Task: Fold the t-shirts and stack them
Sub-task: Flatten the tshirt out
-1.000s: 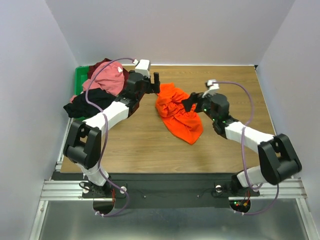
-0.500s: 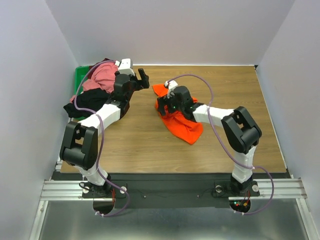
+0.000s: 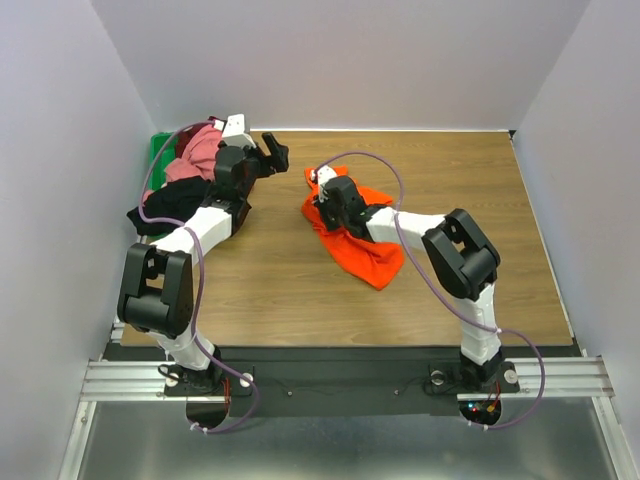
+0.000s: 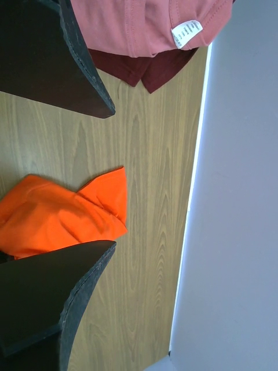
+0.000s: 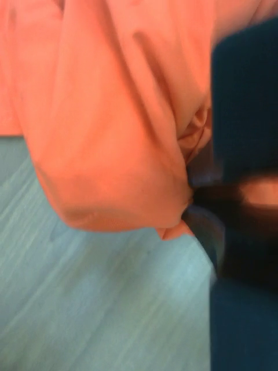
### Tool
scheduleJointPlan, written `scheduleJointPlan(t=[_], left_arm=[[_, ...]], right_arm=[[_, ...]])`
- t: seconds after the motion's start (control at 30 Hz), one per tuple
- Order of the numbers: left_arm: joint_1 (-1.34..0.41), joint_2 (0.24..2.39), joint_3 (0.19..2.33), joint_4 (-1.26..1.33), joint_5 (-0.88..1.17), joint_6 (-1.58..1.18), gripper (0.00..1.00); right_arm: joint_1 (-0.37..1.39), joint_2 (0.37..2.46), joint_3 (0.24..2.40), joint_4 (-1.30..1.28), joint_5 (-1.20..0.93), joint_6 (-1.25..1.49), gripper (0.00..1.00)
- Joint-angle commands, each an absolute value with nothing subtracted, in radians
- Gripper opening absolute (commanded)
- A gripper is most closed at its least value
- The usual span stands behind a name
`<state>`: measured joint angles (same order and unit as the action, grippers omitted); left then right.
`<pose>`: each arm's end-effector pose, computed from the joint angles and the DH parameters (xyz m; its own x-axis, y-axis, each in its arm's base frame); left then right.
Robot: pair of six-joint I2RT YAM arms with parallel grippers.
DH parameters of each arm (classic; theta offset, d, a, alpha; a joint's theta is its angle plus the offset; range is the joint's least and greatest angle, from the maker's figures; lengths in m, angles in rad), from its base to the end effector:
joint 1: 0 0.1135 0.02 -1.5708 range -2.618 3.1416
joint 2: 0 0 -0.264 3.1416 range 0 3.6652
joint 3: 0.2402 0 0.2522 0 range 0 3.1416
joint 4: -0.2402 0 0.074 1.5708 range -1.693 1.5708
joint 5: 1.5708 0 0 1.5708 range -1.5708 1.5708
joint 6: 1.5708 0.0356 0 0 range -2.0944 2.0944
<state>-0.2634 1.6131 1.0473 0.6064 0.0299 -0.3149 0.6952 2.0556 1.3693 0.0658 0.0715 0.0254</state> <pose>0.3662 -0.0999 0.3010 -0.0523 -0.3065 -0.9504 0.2870 0.9070 -0.3083 0.3546 0.2925 0.1746 -0.4615 -0.3519 -0.8144 -0.5827 0.8124 -0.0209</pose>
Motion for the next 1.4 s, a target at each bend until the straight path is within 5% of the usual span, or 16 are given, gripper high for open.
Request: scheduleJointPlan(t=[0.0, 0.27, 0.47, 0.57, 0.63, 0.7, 0.73, 0.77, 0.83, 1.07, 1.37], left_arm=[[-0.253, 1.577, 1.014, 0.689, 0.078, -0.348, 0.98], [-0.262, 1.583, 1.017, 0.732, 0.137, -0.357, 0.96], [-0.290, 1.577, 1.005, 0.730, 0.101, -0.318, 0.96], [-0.301, 1.569, 1.002, 0.729, 0.109, -0.311, 0.96], [-0.310, 1.583, 1.009, 0.726, 0.121, -0.304, 0.96], [-0.328, 1.606, 1.029, 0.707, 0.170, -0.284, 0.96], [-0.343, 1.617, 1.040, 0.697, 0.179, -0.272, 0.96], [-0.350, 1.626, 1.061, 0.686, 0.186, -0.246, 0.96], [-0.362, 1.649, 1.075, 0.675, 0.222, -0.223, 0.96], [-0.417, 1.712, 1.101, 0.641, 0.282, -0.120, 0.95], [-0.472, 1.897, 1.129, 0.595, 0.399, -0.055, 0.84]], right_arm=[[0.698, 2.052, 1.456, 0.029, 0.084, -0.020, 0.03], [0.696, 1.562, 1.260, 0.072, 0.297, 0.043, 0.00], [0.652, 1.444, 1.075, 0.169, 1.002, 0.077, 0.00], [0.546, 1.401, 1.022, 0.167, 1.045, 0.130, 0.01], [0.483, 1.345, 0.996, 0.169, 1.014, 0.150, 0.08], [0.456, 1.325, 0.974, 0.167, 1.020, 0.163, 0.28], [0.451, 1.330, 0.979, 0.164, 1.041, 0.161, 0.47], [0.451, 1.338, 0.986, 0.161, 1.054, 0.163, 0.81], [0.451, 1.376, 1.018, 0.135, 1.019, 0.173, 0.98], [0.454, 1.580, 1.106, 0.114, 0.585, 0.222, 1.00], [0.456, 1.782, 1.183, 0.112, 0.574, 0.248, 1.00]])
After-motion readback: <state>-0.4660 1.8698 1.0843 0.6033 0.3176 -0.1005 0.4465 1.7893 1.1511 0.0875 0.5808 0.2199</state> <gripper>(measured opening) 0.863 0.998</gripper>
